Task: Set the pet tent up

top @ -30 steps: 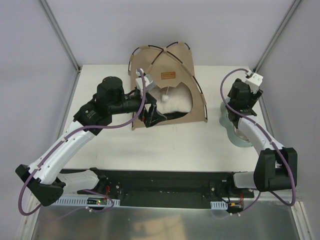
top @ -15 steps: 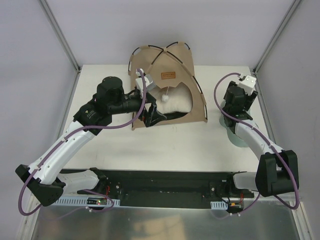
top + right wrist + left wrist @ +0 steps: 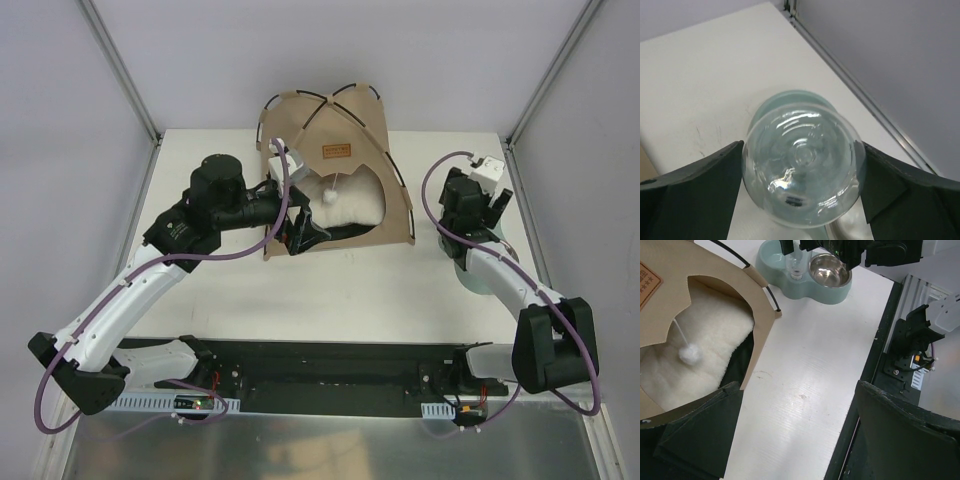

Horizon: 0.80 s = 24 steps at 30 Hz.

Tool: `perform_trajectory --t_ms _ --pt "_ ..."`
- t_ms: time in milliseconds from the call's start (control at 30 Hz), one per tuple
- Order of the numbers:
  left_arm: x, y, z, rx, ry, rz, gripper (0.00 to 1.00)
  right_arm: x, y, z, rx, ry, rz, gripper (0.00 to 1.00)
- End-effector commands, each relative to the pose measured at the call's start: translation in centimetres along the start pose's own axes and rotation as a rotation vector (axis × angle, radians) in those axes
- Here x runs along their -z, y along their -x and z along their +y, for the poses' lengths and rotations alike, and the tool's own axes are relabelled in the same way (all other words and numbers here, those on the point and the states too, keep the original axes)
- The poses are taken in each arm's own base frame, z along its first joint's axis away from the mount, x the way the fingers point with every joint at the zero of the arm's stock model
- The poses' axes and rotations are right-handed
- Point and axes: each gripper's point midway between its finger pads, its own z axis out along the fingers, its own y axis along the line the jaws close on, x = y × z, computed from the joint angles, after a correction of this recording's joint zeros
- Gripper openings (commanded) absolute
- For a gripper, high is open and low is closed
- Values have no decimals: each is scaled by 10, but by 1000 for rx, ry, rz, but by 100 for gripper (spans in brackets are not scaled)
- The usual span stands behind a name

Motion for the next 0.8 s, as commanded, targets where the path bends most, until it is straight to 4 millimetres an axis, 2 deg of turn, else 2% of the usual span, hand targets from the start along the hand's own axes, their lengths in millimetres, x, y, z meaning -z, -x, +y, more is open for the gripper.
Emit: perform_trajectory --t_ms 0,233,367,400,567,767 --pt "11 16 -8 -47 -1 -43 99 8 -10 1 8 17 56 99" --pt "16 14 -7 -39 20 -44 99 21 32 3 -21 72 31 99" --pt "24 10 -10 -10 35 -45 99 35 50 -7 -70 78 24 99" --pt "27 10 -11 -14 38 -50 99 40 48 -12 -67 77 41 99" --pt "41 2 -16 117 77 -62 99 74 68 -35 -166 109 74 99" --pt "67 -31 -4 315 256 -45 99 132 82 -76 -281 106 223 99"
